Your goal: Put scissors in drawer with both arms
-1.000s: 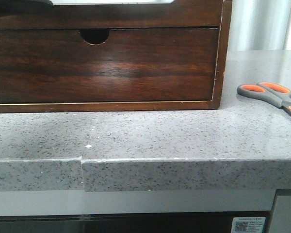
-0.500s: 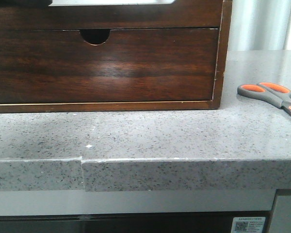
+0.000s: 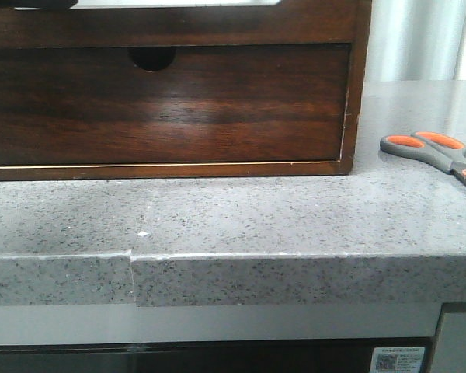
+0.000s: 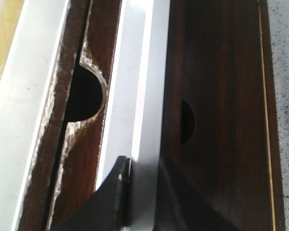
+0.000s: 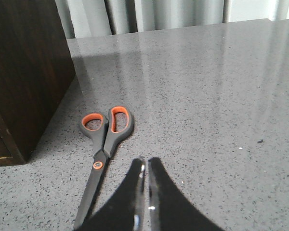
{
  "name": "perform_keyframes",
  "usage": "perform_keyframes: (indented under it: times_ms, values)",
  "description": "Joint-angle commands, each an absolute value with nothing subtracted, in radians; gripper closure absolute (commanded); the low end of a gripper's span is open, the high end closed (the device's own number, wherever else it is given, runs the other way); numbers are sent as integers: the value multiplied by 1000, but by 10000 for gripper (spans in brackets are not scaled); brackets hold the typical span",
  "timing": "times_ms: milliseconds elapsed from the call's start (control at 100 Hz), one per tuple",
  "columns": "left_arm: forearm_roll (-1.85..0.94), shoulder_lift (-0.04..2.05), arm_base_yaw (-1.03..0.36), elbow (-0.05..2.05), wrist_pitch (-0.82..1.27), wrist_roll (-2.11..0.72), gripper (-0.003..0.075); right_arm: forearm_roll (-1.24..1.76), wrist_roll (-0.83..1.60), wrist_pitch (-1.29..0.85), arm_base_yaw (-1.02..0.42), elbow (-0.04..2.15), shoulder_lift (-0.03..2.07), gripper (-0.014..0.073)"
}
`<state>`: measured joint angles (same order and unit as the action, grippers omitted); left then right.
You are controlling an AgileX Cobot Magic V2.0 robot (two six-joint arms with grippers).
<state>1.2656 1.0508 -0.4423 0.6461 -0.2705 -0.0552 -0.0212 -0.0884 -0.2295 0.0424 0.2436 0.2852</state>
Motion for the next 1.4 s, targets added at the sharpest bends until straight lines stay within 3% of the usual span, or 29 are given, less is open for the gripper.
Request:
perform_keyframes:
  times_ms: [0, 1390]
  values:
    - [1231, 1002, -451, 677, -309, -40, 742, -30, -87, -157, 50, 274, 300, 635]
    - [1234, 551, -451, 341, -520, -37, 742, -30, -87, -166, 50, 274, 300, 635]
